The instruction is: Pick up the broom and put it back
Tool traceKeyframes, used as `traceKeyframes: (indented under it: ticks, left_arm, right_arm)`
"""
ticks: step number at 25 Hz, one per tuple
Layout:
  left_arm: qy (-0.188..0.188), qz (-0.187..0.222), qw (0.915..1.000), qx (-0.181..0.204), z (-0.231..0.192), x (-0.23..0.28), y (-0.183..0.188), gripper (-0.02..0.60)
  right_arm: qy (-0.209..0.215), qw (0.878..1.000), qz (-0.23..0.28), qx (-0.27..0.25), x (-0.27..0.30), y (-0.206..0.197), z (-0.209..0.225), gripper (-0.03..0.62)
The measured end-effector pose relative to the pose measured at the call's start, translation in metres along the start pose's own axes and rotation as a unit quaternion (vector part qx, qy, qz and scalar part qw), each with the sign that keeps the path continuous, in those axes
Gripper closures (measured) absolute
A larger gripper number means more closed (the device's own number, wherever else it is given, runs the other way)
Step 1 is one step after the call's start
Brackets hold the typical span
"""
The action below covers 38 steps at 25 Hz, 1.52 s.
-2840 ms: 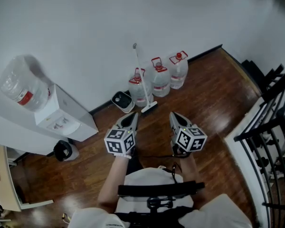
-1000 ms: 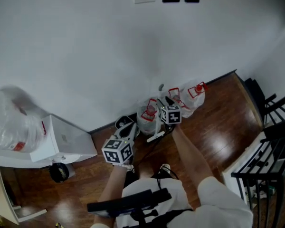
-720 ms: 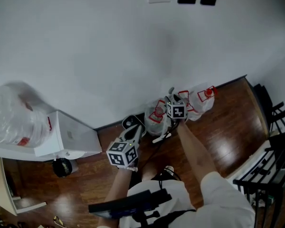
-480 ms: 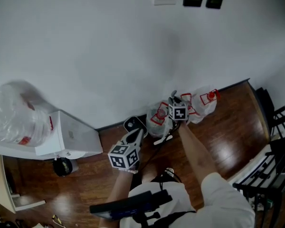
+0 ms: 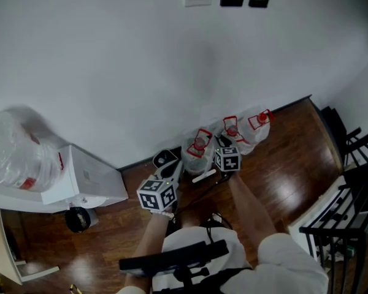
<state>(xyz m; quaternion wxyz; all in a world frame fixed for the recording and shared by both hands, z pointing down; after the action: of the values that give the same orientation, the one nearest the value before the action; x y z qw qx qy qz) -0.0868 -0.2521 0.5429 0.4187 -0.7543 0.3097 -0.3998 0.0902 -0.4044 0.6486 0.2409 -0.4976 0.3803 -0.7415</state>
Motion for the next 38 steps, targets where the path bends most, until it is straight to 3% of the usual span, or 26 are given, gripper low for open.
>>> traceKeyframes:
  ticks: [7, 12, 20, 29, 38]
  left_arm:
    - [-0.04, 0.002, 0.9991, 0.012, 0.02, -0.002, -0.001, 0.595]
    - [-0.052, 0.007, 0.9985, 0.014, 0.027, 0.0, 0.002, 0.595]
    - [-0.042, 0.023, 0.9971, 0.059, 0.034, 0.007, 0.028, 0.595]
    - [-0.052, 0.028, 0.9939, 0.093, 0.055, 0.012, 0.04, 0.595]
    - [-0.05, 0.028, 0.9942, 0.09, 0.057, 0.011, 0.04, 0.595]
  right_arm:
    - [0.009, 0.998, 0.054, -0.014, -0.092, 0.003, -0.004, 0.48]
    - [0.025, 0.995, 0.1, -0.018, -0.146, 0.053, -0.019, 0.48]
    - [0.016, 0.984, 0.175, -0.005, -0.239, 0.115, -0.032, 0.48]
    - [-0.015, 0.982, 0.187, 0.011, -0.257, 0.104, -0.02, 0.48]
    - [-0.017, 0.982, 0.19, 0.015, -0.266, 0.102, -0.016, 0.48]
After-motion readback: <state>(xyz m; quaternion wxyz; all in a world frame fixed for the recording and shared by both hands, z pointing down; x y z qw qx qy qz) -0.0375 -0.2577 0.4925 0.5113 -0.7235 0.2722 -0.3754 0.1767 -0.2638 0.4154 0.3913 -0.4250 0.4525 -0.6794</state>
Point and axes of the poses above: the fingertips, and each gripper's own axes: x forward along the fingers, z to its right, y out of its top, the point moved 4 cm from there along -x, backward along the fingers, and after that the axes turned 12 degrees about x, right-handed, at the moved point
